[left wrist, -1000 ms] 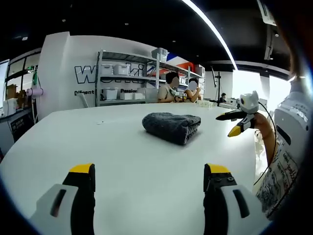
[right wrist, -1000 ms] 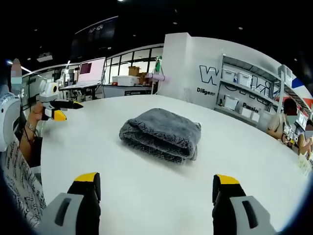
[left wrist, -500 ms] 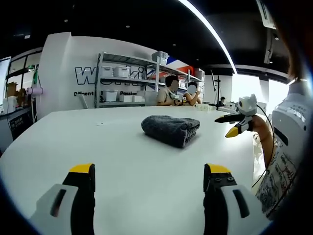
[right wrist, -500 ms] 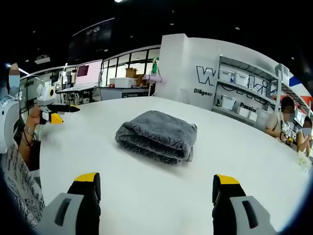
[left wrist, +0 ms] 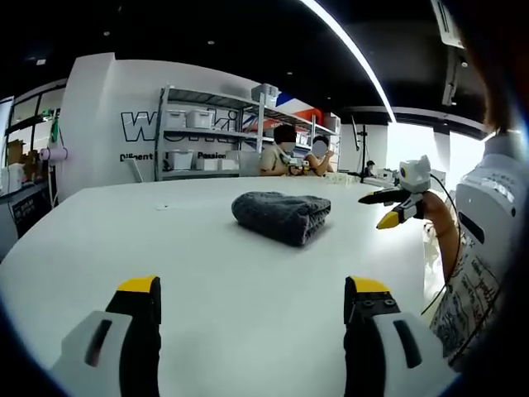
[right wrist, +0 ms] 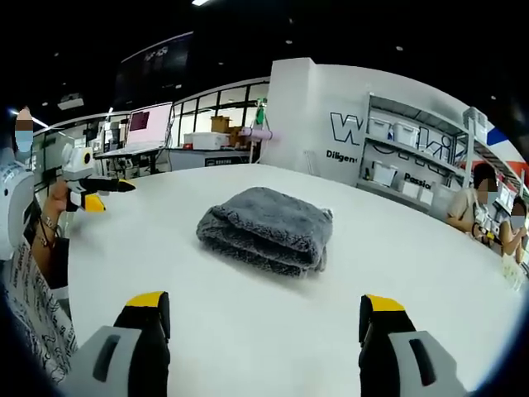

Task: Fold the towel on the table until its edges align and the towel forms a compact rectangular stack.

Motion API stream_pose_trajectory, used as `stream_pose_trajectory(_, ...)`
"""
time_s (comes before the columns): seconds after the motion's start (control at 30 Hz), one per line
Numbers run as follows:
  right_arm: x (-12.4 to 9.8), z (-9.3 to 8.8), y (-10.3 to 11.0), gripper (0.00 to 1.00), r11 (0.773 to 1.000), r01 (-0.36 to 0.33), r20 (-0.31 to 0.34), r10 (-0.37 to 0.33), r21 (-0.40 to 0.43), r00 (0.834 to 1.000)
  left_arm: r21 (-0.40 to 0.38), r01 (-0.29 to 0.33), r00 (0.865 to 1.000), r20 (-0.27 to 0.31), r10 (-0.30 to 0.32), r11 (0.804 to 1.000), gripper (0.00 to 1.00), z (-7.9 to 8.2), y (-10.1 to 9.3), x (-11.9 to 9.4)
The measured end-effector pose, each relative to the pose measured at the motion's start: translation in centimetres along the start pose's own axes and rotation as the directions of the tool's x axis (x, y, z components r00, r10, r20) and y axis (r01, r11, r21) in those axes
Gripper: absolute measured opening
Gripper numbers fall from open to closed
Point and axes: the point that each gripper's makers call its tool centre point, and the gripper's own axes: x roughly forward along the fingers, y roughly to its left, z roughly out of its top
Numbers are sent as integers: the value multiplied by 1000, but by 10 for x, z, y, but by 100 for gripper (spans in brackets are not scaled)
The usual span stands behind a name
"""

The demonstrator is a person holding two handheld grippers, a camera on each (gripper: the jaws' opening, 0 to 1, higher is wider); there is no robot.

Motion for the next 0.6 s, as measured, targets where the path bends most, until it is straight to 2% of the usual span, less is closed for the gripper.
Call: stream_pose_trajectory(0.6,-3,0,6,99,1000,-4,-19,3,-26,1000,0,12,1000,-5,-12,1000,96,-3,-3,-1)
